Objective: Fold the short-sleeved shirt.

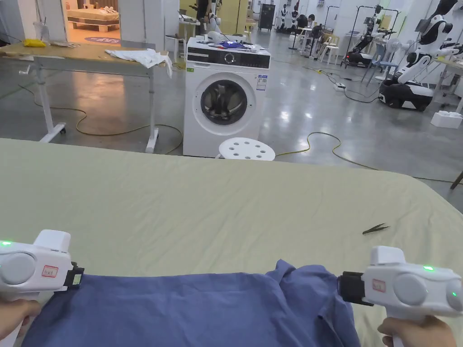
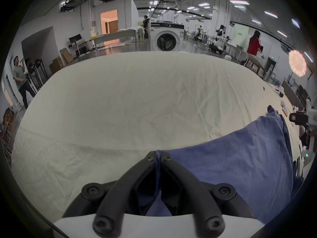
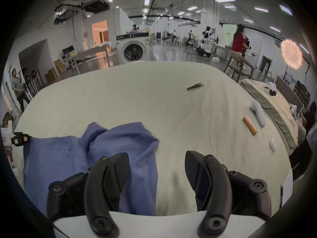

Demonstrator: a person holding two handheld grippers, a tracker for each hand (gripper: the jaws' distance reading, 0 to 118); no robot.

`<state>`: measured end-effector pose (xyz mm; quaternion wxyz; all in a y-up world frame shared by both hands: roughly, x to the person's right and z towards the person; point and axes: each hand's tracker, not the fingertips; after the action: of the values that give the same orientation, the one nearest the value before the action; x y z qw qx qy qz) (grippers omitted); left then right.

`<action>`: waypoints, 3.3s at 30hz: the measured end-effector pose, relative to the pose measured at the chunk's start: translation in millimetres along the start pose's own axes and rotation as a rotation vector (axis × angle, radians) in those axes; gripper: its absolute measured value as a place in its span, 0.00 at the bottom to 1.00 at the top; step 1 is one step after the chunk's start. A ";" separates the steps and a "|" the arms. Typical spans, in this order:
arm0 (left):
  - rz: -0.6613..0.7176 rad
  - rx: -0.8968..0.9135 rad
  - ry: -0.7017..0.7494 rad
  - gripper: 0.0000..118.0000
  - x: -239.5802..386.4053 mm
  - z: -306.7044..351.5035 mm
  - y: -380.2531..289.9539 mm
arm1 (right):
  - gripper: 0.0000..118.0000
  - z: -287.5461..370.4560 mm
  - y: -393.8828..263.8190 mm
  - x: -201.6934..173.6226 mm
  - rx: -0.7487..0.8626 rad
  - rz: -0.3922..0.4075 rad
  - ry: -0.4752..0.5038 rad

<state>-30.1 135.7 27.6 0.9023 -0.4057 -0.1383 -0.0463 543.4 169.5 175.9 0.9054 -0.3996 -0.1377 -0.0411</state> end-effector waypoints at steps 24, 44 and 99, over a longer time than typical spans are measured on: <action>0.006 0.116 0.016 0.00 2.9 84.5 8.2 | 0.02 -16.7 14.6 11.2 -0.082 -0.004 0.111; 0.009 0.458 0.051 0.00 -4.5 296.0 85.4 | 0.01 241.3 102.7 22.6 0.431 0.087 0.124; 0.010 0.575 0.106 0.00 -19.9 296.6 56.3 | 0.01 285.4 66.7 -0.8 0.558 0.126 0.020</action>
<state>-101.0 393.6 168.9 0.9864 -0.1312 -0.0965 -0.0219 493.2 424.3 311.6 0.9824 -0.1420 -0.1098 0.0510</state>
